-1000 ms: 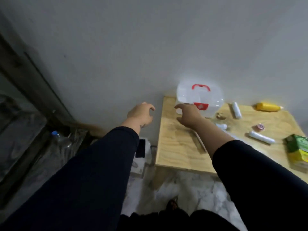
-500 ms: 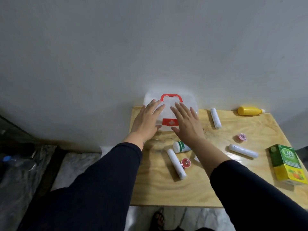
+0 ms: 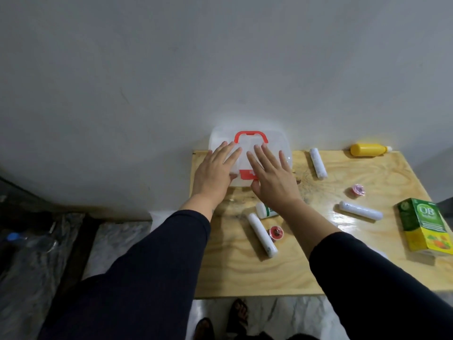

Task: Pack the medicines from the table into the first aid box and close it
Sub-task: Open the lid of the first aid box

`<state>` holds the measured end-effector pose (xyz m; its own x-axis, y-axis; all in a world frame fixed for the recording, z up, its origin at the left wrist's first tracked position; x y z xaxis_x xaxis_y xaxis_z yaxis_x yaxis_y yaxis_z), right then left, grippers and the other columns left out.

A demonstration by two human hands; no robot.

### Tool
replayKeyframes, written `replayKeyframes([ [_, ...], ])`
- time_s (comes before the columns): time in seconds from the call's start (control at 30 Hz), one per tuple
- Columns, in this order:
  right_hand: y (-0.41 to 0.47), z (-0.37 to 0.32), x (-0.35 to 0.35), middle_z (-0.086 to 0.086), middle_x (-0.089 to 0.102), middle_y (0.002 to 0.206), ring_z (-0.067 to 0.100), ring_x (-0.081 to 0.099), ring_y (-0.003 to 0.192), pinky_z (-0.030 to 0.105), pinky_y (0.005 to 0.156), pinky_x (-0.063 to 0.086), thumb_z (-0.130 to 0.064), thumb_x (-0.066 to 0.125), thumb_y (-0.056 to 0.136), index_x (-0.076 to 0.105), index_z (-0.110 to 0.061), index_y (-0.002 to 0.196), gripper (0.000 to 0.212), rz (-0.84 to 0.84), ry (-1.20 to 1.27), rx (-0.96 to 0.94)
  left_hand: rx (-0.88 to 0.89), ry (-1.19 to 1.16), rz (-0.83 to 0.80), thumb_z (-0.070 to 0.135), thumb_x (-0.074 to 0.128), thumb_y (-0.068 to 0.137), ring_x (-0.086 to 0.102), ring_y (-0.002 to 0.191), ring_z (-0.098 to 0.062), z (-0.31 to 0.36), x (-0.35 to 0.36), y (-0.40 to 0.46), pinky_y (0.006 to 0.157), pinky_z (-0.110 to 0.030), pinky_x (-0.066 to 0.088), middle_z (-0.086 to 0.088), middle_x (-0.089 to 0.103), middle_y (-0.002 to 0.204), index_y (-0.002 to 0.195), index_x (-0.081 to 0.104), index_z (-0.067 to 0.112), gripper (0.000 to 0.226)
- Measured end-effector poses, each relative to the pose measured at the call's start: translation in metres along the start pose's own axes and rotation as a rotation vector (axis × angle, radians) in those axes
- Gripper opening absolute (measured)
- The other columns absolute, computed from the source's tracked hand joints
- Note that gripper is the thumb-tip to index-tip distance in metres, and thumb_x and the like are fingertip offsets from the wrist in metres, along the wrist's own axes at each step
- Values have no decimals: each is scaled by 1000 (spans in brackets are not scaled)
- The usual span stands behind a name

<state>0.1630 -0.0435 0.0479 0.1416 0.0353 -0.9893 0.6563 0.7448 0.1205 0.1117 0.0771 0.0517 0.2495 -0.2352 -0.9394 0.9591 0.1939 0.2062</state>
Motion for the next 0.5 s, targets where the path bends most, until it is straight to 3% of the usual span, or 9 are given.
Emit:
replayKeyframes([
  [0.23,-2,-9,-20,12,34,153,29,26,145,55,116,18,-17,48,92,36,-14,144,54,5,147,11,18,32,6,18,59,94,16,150,-16,-1,-10,-10,120,-33,16,3,25,160,152,25,22,67],
  [0.5,-2,-8,-61,7,40,151,25,28,145,48,119,17,-20,46,93,39,-19,143,50,79,223,25,139,90,-33,28,53,97,21,149,-17,-3,-46,-3,116,-32,25,2,27,160,153,21,21,65],
])
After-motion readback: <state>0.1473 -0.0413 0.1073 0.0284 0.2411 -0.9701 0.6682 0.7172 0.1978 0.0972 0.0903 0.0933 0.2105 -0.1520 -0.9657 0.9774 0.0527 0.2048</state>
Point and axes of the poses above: each hand's wrist, its own y-axis towards the middle knuckle, its own x-axis out of the palm, z = x × y, the point moved 6 cm from there along y, towards the middle knuckle
